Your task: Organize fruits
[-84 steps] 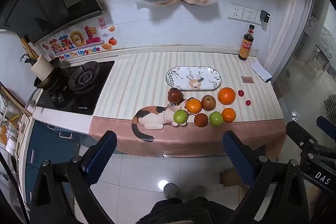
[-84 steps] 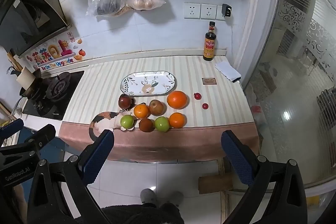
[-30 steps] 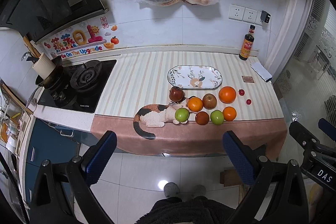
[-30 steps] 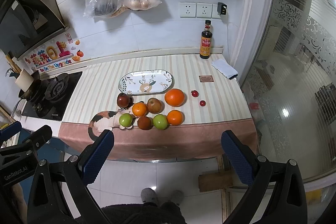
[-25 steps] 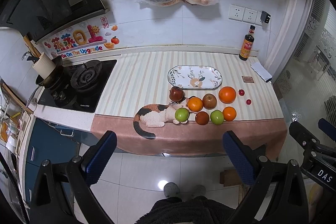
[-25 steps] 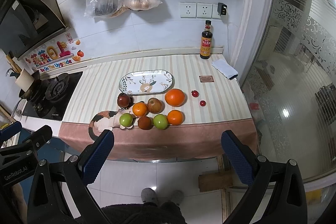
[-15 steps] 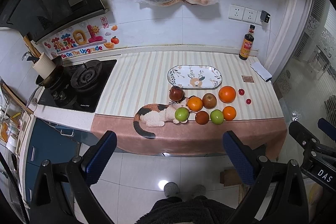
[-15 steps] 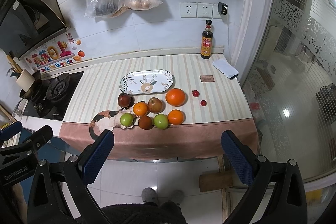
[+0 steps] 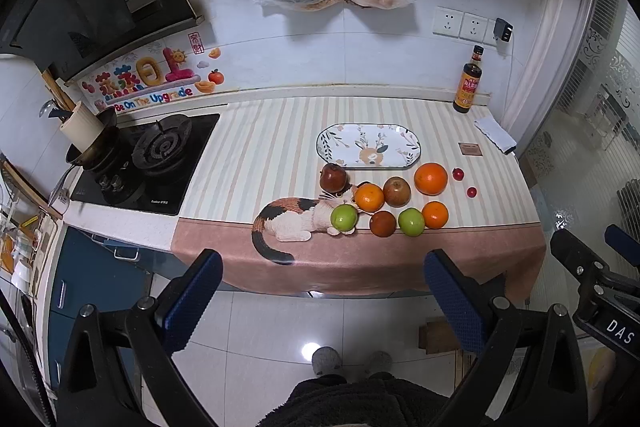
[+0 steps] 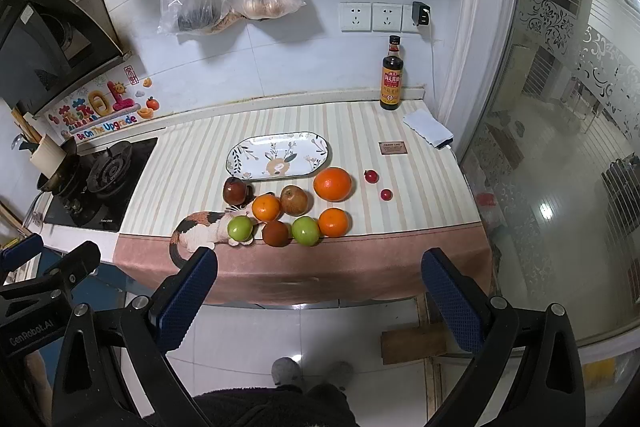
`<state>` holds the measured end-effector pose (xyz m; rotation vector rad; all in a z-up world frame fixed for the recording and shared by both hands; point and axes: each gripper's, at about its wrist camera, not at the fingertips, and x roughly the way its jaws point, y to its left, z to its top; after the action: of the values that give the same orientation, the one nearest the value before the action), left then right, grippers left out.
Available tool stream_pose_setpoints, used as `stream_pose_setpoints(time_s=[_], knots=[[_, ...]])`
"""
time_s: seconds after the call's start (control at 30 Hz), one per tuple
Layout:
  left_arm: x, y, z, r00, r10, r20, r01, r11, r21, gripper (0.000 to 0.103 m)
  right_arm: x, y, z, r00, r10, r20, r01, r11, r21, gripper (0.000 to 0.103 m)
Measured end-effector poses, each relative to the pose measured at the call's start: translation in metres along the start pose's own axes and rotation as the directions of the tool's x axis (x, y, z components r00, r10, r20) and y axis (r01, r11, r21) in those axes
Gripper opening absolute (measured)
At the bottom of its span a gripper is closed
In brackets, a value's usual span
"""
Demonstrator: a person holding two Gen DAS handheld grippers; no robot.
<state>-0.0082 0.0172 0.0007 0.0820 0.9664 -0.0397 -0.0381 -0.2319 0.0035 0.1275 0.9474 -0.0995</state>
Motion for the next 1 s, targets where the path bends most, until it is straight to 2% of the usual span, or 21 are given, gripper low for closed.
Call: stream_pose_setpoints(time_s=[0.23, 0.3, 0.47, 0.57, 0.63, 0.77, 0.83, 1.0], knots=[[-0.002, -0.002, -0.003, 1.0, 0.001, 0.003, -0.001, 1.0, 0.002, 0.103, 0.001, -0.001, 0.001, 1.0, 0.001, -0.001, -0.001, 1.0, 0.001, 0.103], [-0.005, -0.02, 0.001, 1.0, 0.003, 0.003, -0.003, 1.0, 0.005, 0.103, 0.0, -0.001, 0.0, 1.0, 0.002, -0.001, -0.002, 1.0, 0.003, 0.103], [-0.004, -0.022, 0.001, 1.0, 0.003, 0.002, -0.003, 1.0, 0.003, 0.103, 0.002, -0.002, 0.0, 1.0, 0.008, -0.002, -0.008, 1.0, 0.005, 0.103], [0.002, -0.026, 0.006, 1.0, 0.01, 0.013, -0.009, 1.0, -0.012, 0.103, 0.008, -0.008, 0.003, 0.999, 0.038, -0.003, -0.038, 0.999, 0.033, 0.103], [0.013, -0.026, 0.014, 0.998, 0.045, 0.044, -0.044, 0.999, -0.032, 0.103, 0.018, -0.016, 0.006, 0.996, 0.084, 0.004, -0.084, 0.994, 0.07, 0.103], [0.049, -0.024, 0.023, 0.985, 0.163, 0.06, -0.161, 0.986, -0.044, 0.103, 0.064, -0.034, 0.01, 0.991, 0.128, -0.026, -0.124, 0.986, 0.116, 0.103], [0.076, -0.018, 0.027, 0.978, 0.208, 0.019, -0.207, 0.978, -0.039, 0.103, 0.096, -0.038, 0.012, 0.986, 0.153, -0.063, -0.144, 0.981, 0.133, 0.103], [0.152, 0.0, 0.037, 0.96, 0.241, -0.141, -0.245, 0.969, -0.012, 0.103, 0.185, -0.049, 0.016, 0.963, 0.205, -0.174, -0.17, 0.965, 0.2, 0.103]])
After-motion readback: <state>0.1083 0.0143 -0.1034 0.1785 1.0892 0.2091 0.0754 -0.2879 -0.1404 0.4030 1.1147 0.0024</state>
